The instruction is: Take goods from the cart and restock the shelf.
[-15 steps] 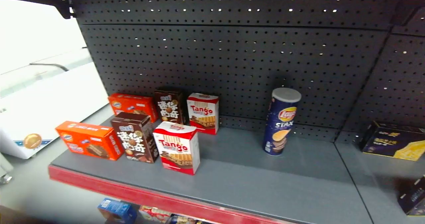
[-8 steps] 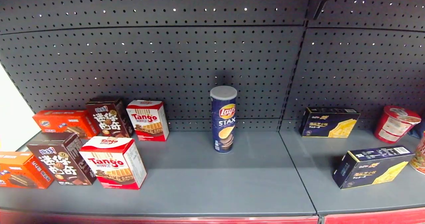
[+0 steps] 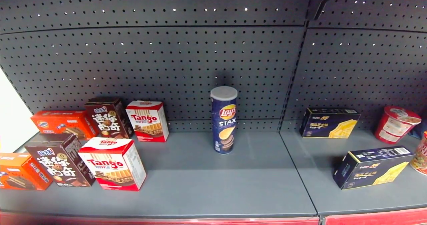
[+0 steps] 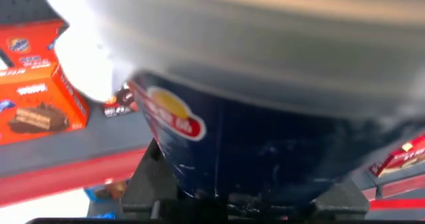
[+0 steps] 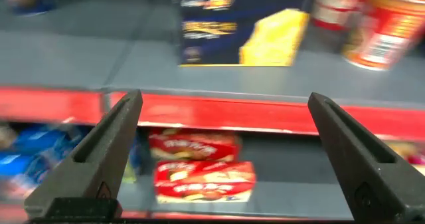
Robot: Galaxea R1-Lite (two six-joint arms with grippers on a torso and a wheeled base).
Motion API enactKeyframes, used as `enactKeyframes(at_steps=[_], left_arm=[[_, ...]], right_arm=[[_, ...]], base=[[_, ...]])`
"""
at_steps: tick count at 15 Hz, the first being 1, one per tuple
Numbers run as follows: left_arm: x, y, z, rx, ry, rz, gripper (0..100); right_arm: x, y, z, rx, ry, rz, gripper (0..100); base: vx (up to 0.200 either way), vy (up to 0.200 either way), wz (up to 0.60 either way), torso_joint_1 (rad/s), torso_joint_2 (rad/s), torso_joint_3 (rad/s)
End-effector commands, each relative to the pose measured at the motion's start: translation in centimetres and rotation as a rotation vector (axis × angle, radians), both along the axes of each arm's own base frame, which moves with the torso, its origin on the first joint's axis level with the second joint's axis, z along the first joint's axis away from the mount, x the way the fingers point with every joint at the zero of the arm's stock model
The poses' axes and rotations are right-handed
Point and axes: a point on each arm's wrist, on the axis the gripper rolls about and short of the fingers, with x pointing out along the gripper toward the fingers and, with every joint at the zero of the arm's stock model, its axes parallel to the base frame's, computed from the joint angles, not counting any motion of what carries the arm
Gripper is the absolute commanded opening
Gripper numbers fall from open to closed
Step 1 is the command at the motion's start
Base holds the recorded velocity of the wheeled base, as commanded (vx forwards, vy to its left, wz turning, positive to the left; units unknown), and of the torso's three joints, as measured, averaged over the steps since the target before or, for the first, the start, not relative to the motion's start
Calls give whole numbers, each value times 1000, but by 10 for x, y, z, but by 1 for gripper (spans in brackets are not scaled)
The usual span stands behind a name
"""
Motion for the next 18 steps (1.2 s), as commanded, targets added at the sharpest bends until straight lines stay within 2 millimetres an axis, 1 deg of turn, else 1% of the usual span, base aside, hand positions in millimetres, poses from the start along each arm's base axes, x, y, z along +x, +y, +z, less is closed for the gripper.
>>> enactKeyframes(at_steps=[1, 2, 3, 4, 5, 6, 7, 9, 11, 14, 16, 18], left_arm=[[-12, 1, 9, -5, -53, 0, 0], [-20, 2, 18, -4, -65, 17, 0], [-23, 3, 22, -4, -64, 32, 0], [-25, 3, 26, -4, -59, 40, 0], [-25, 3, 26, -1, -42, 43, 0], [-25, 3, 26, -1, -36, 43, 0], [-23, 3, 21, 5, -2, 38, 0], [-16, 3, 9, 12, 52, 35, 0], [-13, 2, 3, 15, 65, 33, 0], [-12, 2, 2, 15, 67, 32, 0], [-14, 2, 0, 11, 55, 37, 0], [-16, 3, 3, 9, 43, 34, 0]], right_arm=[[2, 0, 1, 2, 25, 20, 100], [1, 0, 1, 20, 11, -14, 100], [-1, 0, 6, 28, -24, -66, 100], [-6, 0, 50, 92, -95, -71, 100], [31, 0, 131, 241, -21, -9, 100], [32, 0, 134, 233, -34, 5, 100], [44, 6, 148, 28, -89, 235, 100], [57, 14, 141, 0, -23, 399, 100], [62, 20, 140, -8, 8, 516, 100], [74, 29, 144, -16, 54, 577, 100], [98, 41, 153, -25, 108, 591, 100], [115, 49, 165, -26, 124, 606, 100]], base=[[0, 0, 0, 0, 0, 0], [0, 0, 0, 0, 0, 0], [0, 0, 0, 0, 0, 0], [0, 0, 0, 0, 0, 0], [0, 0, 0, 0, 0, 0], [0, 0, 0, 0, 0, 0], [0, 0, 0, 0, 0, 0], [0, 0, 0, 0, 0, 0], [0, 0, 0, 0, 0, 0], [0, 0, 0, 0, 0, 0], [0, 0, 0, 0, 0, 0], [0, 0, 0, 0, 0, 0]])
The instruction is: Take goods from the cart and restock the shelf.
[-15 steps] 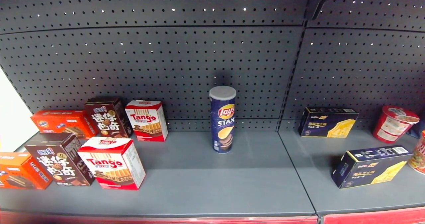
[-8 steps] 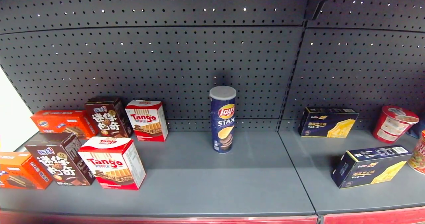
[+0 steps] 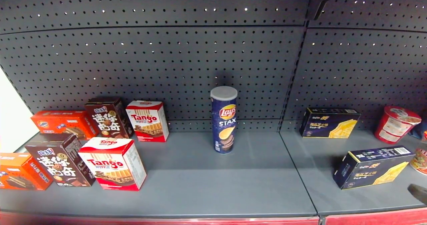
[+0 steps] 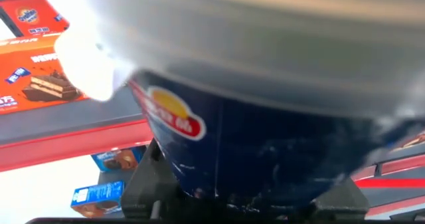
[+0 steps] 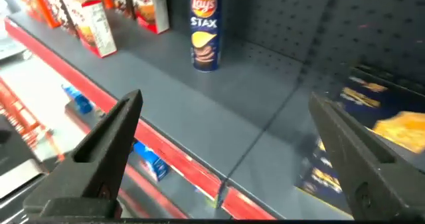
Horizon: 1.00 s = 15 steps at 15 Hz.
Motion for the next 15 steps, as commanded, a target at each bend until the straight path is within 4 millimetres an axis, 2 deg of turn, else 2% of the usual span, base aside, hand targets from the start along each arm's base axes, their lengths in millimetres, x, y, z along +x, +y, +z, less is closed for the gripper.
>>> enactKeyframes(at_steps=[1, 3, 4, 11, 15], left_arm=[[-1, 0, 1, -3, -9, 0, 0], [-1, 0, 1, -1, -8, 0, 0], [1, 0, 6, -1, -6, -1, 0], [32, -4, 10, -3, -7, -12, 0], [36, -4, 13, -2, 13, -32, 0]], right_arm=[[34, 18, 12, -28, 61, 29, 100], [44, 24, 14, -41, 63, 45, 100], [55, 31, 10, -69, 55, 77, 100], [91, 54, -7, -123, 139, 119, 100], [119, 70, -8, -122, 132, 125, 100]], base=[[0, 0, 0, 0, 0, 0], [0, 0, 0, 0, 0, 0], [0, 0, 0, 0, 0, 0], [0, 0, 0, 0, 0, 0], [0, 0, 0, 0, 0, 0]])
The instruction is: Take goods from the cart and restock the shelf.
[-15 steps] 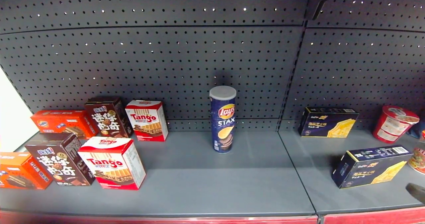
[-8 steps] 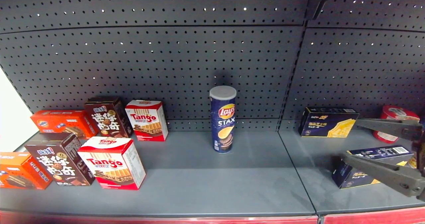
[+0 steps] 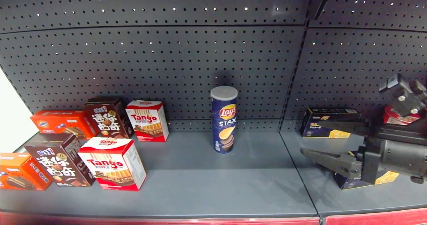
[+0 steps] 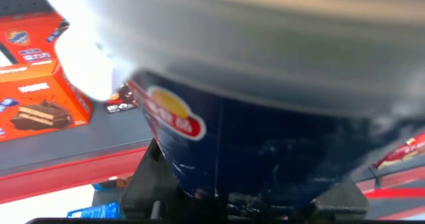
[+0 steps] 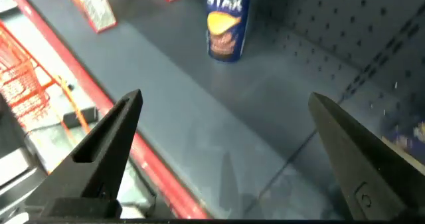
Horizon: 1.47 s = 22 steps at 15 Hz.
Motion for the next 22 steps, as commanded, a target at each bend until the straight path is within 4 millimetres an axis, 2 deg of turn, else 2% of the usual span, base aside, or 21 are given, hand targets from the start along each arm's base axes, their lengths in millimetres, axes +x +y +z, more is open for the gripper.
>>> enactKeyframes(at_steps=[1, 4, 6, 8, 9, 13, 18, 22], left_arm=[[3, 0, 0, 1, 24, -3, 0], [3, 0, 0, -1, 21, -3, 0], [3, 0, 0, -2, 21, -3, 0], [3, 0, -1, -2, 21, -3, 0], [3, 0, -2, -2, 26, -3, 0], [2, 0, -3, -2, 23, -3, 0], [2, 0, -5, -3, 28, -1, 0], [1, 0, -7, -3, 29, -3, 0]], right_arm=[[24, 14, -8, -19, 38, 8, 100], [48, 25, -12, 9, 30, 84, 100], [76, 36, -19, 33, 11, 124, 100], [92, 45, -23, 39, 9, 145, 100], [107, 53, -28, 44, 17, 182, 100], [141, 71, -48, 84, 0, 308, 100], [172, 82, -63, 83, -14, 379, 100], [184, 87, -66, 91, -28, 422, 100]], base=[[0, 0, 0, 0, 0, 0], [0, 0, 0, 0, 0, 0], [0, 0, 0, 0, 0, 0], [0, 0, 0, 0, 0, 0], [0, 0, 0, 0, 0, 0], [0, 0, 0, 0, 0, 0], [0, 0, 0, 0, 0, 0], [0, 0, 0, 0, 0, 0]])
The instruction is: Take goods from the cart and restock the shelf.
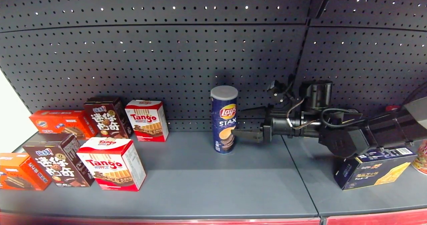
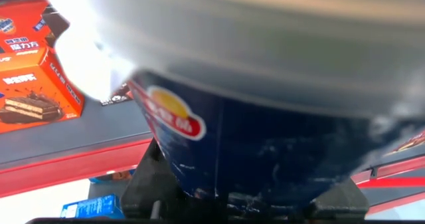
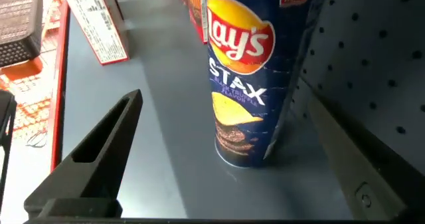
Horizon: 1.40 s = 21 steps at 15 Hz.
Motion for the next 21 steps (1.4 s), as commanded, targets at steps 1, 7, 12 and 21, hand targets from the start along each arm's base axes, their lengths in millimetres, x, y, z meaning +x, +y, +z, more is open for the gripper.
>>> enactKeyframes(at_steps=[1, 7, 12, 21], left_arm=[[-1, 0, -4, -1, -4, 0, 0], [-3, 0, -6, -2, -10, 0, 0], [-3, 0, -7, -1, -7, 0, 0], [-4, 1, -13, -1, 4, 11, 0]], right_arm=[[12, 5, -9, -1, 9, 13, 100], [32, 14, -19, 12, -13, 22, 100], [48, 22, -31, 14, -16, 22, 100], [73, 41, -63, 13, -10, 37, 100]], base=[[0, 0, 0, 0, 0, 0], [0, 0, 0, 0, 0, 0], [0, 0, 0, 0, 0, 0], [0, 0, 0, 0, 0, 0]])
